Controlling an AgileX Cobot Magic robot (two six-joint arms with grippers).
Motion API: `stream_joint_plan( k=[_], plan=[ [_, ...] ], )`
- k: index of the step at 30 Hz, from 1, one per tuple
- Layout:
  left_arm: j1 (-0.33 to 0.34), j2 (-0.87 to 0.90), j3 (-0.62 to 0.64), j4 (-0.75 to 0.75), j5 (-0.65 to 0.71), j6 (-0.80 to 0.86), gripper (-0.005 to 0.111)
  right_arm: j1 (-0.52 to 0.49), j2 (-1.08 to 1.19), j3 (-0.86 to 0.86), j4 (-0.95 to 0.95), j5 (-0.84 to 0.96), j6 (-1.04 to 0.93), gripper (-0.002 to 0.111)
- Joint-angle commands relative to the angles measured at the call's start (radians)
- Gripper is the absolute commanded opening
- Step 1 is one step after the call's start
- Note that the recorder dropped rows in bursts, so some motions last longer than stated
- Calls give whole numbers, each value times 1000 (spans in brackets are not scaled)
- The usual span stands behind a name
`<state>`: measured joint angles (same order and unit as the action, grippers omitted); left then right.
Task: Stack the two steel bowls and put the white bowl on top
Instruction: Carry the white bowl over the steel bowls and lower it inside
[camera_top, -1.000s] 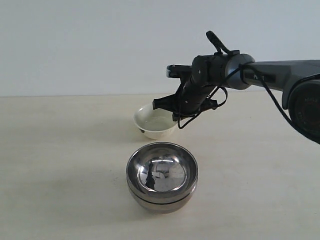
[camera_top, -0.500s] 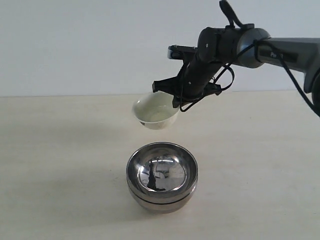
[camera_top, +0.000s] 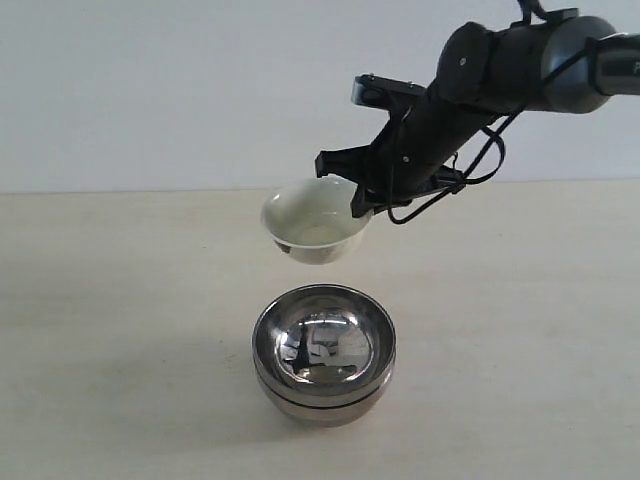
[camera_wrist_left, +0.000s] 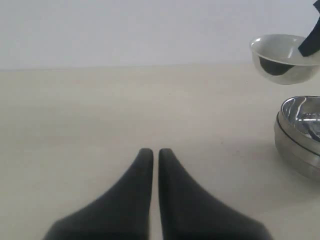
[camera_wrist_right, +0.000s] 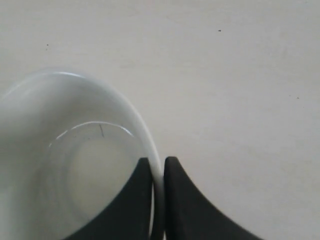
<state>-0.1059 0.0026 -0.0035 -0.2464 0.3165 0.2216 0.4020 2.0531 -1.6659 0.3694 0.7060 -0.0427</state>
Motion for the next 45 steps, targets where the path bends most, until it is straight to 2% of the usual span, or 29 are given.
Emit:
stream_joint_plan(
  k=[1, 11, 20, 27, 45],
  plan=[
    [2, -3, 4, 1, -1, -6, 4, -14, -134, 110, 16, -27, -28, 0],
    [2, -3, 4, 1, -1, -6, 4, -14, -416, 430, 117, -69, -103, 0],
    [2, -3, 4, 1, -1, -6, 4, -7, -487, 608, 254, -103, -243, 0],
    [2, -3, 4, 1, -1, -6, 4, 69, -486, 609, 257, -173, -234, 0],
    [2, -3, 4, 1, -1, -6, 4, 87, -370, 609, 262, -210, -236, 0]
  ],
)
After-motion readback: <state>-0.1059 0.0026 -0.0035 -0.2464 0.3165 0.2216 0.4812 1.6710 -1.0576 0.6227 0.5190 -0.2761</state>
